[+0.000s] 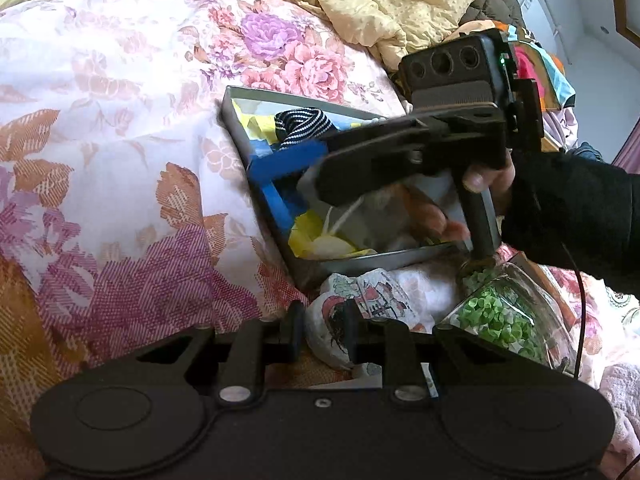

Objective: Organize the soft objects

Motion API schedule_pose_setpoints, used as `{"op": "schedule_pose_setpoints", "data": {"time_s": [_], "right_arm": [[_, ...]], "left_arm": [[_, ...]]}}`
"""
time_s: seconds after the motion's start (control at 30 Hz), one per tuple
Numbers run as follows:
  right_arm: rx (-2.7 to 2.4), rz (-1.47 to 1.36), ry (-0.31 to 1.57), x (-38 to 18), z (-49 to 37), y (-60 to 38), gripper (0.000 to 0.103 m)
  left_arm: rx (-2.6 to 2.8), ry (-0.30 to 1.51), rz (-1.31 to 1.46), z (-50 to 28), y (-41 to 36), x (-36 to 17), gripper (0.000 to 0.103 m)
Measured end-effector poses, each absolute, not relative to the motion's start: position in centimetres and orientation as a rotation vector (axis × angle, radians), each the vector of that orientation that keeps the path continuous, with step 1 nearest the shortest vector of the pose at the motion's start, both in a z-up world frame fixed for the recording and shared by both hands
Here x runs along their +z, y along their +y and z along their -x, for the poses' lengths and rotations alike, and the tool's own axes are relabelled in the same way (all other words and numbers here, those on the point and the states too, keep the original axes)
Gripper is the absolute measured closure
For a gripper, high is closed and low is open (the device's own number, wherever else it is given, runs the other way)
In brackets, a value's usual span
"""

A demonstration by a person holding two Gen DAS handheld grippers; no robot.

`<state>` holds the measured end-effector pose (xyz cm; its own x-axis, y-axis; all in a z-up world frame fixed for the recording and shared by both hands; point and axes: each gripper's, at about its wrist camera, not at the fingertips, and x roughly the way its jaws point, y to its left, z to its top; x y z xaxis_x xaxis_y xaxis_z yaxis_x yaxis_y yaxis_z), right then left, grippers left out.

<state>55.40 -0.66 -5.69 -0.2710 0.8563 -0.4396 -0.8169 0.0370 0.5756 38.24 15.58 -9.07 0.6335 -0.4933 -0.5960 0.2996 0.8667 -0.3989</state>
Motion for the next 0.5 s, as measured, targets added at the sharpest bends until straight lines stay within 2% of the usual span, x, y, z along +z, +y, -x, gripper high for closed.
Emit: {"op": "schedule_pose_setpoints", "data": {"time_s": [0.13,0.3,0.5], "right_arm": [[1.603,-0.042,0.885,-4.9,-55.1,-0.4,0.000],[1.475,-0.025,0.762,-5.1,-53.8,-0.5,0.002],[1.368,-0.168,0.666,-3.2,-53.5,-2.8,0.003]], "left_arm": [[-0.456,0.747,0.258,-38.0,15.3,-9.0,0.080],[-0.452,0.746,0.246,-37.9,15.2,-8.8,0.080],[-0.449,0.744,0.239,-37.9,15.2,-8.8,0.080]]}}
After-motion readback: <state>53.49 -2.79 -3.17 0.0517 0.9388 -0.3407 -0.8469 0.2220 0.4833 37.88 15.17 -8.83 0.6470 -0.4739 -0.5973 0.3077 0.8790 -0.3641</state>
